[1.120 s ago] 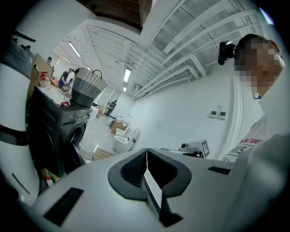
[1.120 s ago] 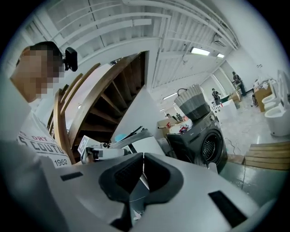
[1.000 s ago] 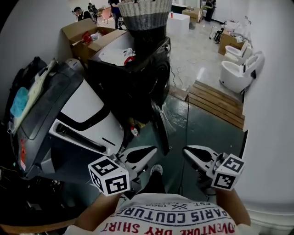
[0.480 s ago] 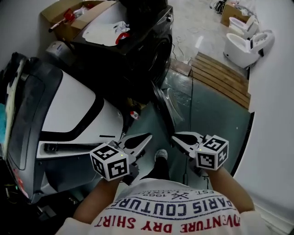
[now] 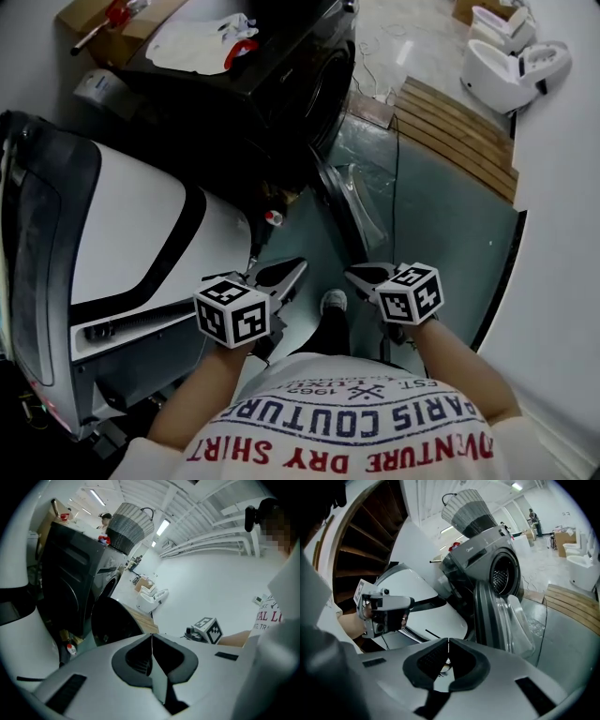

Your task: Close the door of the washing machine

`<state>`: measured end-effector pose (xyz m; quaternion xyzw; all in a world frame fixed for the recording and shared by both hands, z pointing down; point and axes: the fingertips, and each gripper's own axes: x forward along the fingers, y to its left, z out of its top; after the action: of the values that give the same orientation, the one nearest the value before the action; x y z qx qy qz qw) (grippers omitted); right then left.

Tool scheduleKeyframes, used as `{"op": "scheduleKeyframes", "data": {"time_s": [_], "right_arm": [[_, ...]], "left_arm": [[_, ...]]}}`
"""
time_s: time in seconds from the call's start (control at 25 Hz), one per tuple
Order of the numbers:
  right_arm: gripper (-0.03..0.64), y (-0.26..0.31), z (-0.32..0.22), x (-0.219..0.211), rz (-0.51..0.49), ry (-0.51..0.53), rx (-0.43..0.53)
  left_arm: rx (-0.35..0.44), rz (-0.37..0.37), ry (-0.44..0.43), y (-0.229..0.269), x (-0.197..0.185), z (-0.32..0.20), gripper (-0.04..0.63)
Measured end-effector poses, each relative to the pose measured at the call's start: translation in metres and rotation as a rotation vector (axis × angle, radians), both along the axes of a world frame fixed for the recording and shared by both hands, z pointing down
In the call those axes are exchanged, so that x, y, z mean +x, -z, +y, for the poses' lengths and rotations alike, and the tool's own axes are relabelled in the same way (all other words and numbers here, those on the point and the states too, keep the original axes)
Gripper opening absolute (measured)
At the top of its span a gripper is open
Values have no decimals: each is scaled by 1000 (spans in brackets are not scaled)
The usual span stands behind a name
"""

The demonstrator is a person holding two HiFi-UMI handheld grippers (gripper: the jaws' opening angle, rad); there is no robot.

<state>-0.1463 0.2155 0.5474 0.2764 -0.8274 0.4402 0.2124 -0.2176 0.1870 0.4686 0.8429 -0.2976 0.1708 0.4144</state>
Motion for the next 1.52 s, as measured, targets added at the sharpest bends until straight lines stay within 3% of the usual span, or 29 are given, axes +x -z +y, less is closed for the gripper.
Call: {"op": "scheduleKeyframes", "data": {"time_s": [0.32,0.8,1.08,1.52], "right_arm": [[23,-45,-2,-3,88,6,-77],[21,-50,-8,-13,66,12,-100],[21,-55,-15,3,128,36,-61],[21,-58,-60,57,112,-48,-59]], "left_arm": [[-67,-30,-3,-30,-11,2,29],[-68,-32,2,-33,-15,-14,29],[-81,-58,-32,-39,-5,-16,29],[-79,-108,-73,-38,29,-31,29]]}}
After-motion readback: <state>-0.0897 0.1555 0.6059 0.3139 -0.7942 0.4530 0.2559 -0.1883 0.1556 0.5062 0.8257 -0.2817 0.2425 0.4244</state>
